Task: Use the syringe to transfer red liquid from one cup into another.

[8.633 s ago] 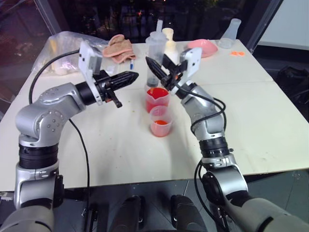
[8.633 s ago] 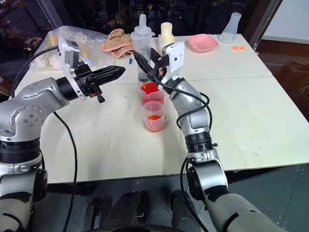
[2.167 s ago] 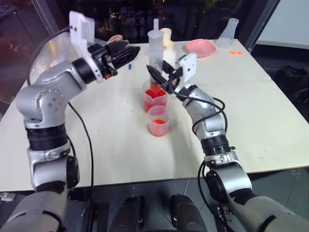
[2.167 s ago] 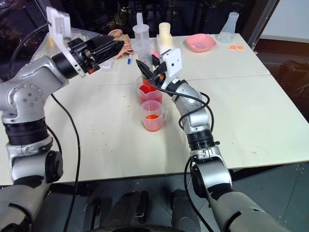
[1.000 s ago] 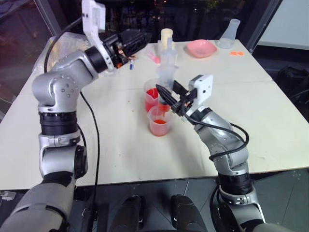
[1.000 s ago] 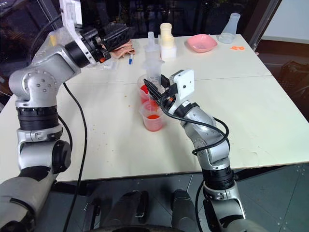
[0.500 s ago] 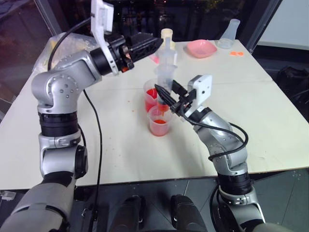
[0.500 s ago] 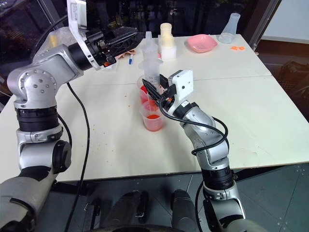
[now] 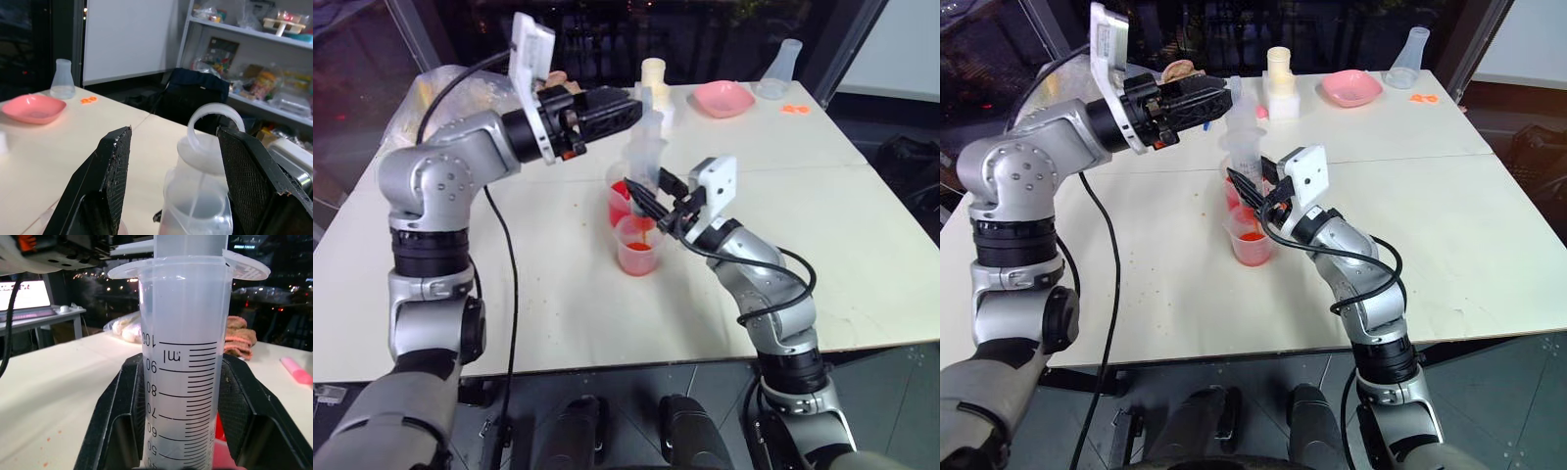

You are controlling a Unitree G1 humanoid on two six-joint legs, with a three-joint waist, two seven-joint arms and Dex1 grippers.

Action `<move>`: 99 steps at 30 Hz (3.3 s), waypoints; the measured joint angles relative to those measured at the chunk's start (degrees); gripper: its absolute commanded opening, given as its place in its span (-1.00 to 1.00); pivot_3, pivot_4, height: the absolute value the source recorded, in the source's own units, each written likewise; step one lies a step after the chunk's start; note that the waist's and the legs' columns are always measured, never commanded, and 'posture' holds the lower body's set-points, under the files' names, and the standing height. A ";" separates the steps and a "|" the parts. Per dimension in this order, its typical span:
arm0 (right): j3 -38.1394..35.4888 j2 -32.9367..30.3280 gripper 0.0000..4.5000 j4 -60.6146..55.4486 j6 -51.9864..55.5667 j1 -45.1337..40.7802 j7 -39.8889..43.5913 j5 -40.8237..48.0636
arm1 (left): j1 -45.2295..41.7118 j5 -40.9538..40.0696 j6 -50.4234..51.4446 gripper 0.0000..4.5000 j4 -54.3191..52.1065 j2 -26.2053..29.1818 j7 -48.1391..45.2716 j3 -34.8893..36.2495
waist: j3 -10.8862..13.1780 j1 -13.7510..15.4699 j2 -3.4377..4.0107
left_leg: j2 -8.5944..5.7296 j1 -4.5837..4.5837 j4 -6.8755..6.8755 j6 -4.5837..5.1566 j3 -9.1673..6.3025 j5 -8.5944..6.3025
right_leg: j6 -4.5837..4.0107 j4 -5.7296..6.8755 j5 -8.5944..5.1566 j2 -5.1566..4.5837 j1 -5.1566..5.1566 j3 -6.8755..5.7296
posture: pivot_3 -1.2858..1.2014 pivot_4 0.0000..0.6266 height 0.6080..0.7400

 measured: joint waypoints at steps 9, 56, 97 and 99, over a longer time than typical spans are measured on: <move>-0.32 -1.56 -0.36 1.88 -1.67 0.01 2.26 -0.32 | -2.54 2.46 -1.39 0.29 5.49 0.03 -6.68 -3.14 | 0.00 -0.10 0.00 | 0.01 0.00 0.00 0.05 0.00 -0.02 | 0.00 0.01 0.00 0.02 0.00 0.00 | 0.03 -0.52 1.00; -1.20 -0.28 -0.36 -1.34 8.19 -1.80 1.83 3.48 | -0.15 7.23 -1.32 -0.99 3.43 1.33 -12.85 -5.19 | 0.00 -0.05 0.00 | 0.01 0.00 0.01 0.11 0.00 -0.06 | 0.00 0.01 0.00 0.00 0.00 0.01 | 0.03 -0.52 1.00; -4.09 -1.13 -0.36 -5.60 9.38 -5.09 1.19 7.80 | 12.91 0.32 4.77 -0.04 -6.46 11.24 -6.21 5.72 | -0.02 0.15 -0.05 | 0.01 0.01 0.00 0.10 -0.05 -0.07 | -0.01 -0.04 0.00 -0.06 0.04 0.02 | 0.03 -0.52 1.00; -5.38 -1.74 -0.36 -5.60 10.99 -5.63 0.63 9.10 | 14.64 -1.07 4.94 -0.04 -8.63 9.54 -5.34 5.65 | -0.02 0.09 -0.05 | 0.01 0.02 0.01 0.10 -0.05 -0.07 | -0.01 -0.03 0.00 -0.07 0.04 0.04 | 0.03 -0.52 1.00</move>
